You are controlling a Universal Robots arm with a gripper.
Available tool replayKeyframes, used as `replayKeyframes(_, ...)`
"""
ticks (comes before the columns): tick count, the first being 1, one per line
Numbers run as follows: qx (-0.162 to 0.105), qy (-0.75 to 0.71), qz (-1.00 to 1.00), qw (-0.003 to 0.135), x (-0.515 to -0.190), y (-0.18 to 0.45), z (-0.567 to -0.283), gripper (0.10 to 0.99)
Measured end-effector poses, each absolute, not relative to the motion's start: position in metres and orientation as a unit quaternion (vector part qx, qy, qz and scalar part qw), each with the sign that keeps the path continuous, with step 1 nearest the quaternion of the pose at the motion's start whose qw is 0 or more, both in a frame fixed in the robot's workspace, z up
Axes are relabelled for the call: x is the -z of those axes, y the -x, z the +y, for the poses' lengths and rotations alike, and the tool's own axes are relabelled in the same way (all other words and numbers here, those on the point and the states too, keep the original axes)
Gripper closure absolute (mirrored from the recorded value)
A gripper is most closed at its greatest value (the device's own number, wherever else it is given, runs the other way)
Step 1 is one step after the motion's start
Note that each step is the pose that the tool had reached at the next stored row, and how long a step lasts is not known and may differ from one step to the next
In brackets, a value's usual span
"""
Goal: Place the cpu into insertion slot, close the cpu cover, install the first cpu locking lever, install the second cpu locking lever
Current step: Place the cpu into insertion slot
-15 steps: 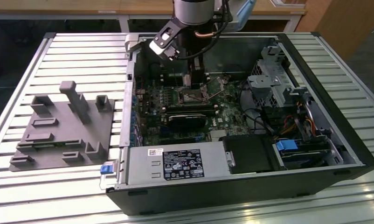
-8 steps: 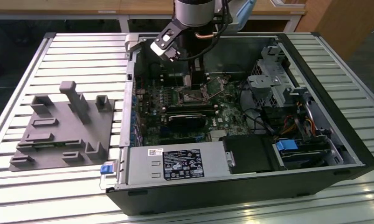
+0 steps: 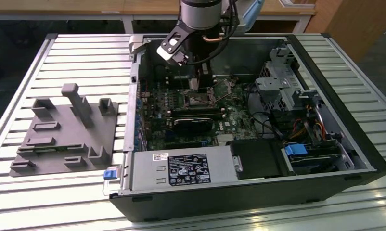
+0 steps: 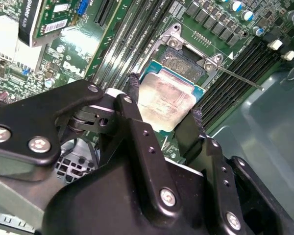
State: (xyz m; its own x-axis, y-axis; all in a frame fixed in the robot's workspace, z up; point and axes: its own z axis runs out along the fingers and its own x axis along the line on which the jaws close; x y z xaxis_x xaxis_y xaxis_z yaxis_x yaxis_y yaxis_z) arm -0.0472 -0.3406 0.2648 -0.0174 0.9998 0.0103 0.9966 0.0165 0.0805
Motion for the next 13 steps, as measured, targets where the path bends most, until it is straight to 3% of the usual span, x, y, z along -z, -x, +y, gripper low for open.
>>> replayKeyframes(13, -0.032, -0.7, 0.713, 0.024, -0.25, 0.046, -0.33, 0.545)
